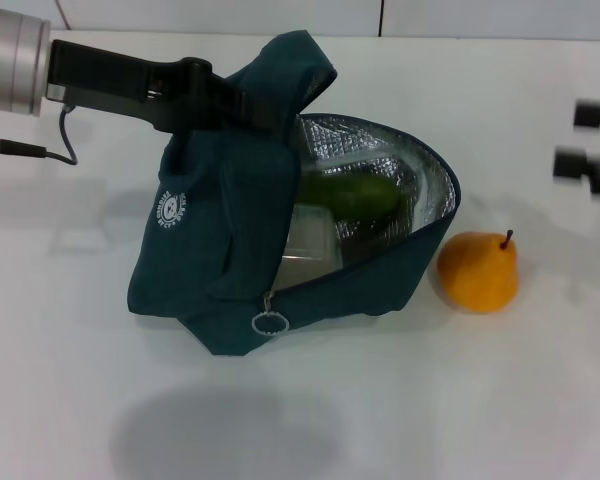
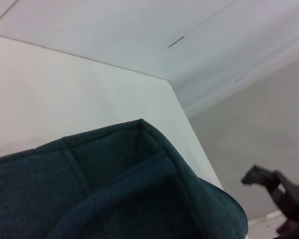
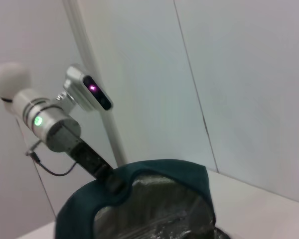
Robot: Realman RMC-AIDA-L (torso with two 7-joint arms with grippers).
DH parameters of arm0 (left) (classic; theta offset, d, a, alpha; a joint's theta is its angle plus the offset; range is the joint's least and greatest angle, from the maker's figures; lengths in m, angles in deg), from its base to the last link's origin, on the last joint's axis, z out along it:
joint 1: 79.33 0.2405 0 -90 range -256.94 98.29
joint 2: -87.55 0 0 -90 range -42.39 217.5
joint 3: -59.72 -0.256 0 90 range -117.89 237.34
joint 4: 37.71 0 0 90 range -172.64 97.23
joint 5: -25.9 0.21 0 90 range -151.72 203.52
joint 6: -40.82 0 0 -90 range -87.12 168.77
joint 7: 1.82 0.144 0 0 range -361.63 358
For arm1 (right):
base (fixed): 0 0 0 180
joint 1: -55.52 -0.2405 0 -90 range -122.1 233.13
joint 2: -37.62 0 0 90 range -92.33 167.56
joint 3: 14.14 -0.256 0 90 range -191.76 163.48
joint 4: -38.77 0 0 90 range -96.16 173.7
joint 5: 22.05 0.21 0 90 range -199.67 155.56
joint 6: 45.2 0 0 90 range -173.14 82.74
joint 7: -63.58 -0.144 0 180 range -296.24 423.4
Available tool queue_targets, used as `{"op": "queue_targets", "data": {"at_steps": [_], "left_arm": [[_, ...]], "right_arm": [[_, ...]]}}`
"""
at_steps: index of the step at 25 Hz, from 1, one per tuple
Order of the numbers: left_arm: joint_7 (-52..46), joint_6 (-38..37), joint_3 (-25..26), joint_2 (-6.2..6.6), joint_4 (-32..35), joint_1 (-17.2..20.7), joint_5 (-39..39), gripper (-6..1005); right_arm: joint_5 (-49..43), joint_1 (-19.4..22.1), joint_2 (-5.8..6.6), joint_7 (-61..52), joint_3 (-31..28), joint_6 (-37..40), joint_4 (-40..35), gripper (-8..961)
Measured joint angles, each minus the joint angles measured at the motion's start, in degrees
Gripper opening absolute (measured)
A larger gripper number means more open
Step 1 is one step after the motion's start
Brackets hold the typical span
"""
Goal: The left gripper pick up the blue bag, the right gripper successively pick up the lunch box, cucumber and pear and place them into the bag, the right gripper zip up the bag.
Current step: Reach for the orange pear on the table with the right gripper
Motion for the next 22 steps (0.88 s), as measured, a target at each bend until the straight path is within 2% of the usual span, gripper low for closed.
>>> {"op": "queue_targets", "data": {"at_steps": [4,10,13,16,22], "left_arm": [[0.1,0.2,0.0,-0.02,-0.9,0.2,-0.1,37],[0.6,0.4,0.0,0.06,-1.3,0.3,-0.2,38],[0.7,0.5,0.0,-0.05,-1.3,0.3,-0.2,38],[0.7,0.5,-0.1,-0.10,-1.4,0.3,-0.1,38],[0.8,0.5,0.0,-0.13,-1.4,0.3,0.0,39]], "right_arm": [[2.7,3.7,0.00,11.3,-0.3,2.1,9.0,850],[2.9,5.4,0.12,27.1,-3.6,2.6,21.5,847],[2.9,4.8,0.10,33.2,-5.7,2.4,26.7,846],[3.0,4.1,-0.06,36.2,-5.7,2.0,28.8,845],[2.7,-0.2,-0.54,42.3,-5.1,-1.6,35.9,842]]}}
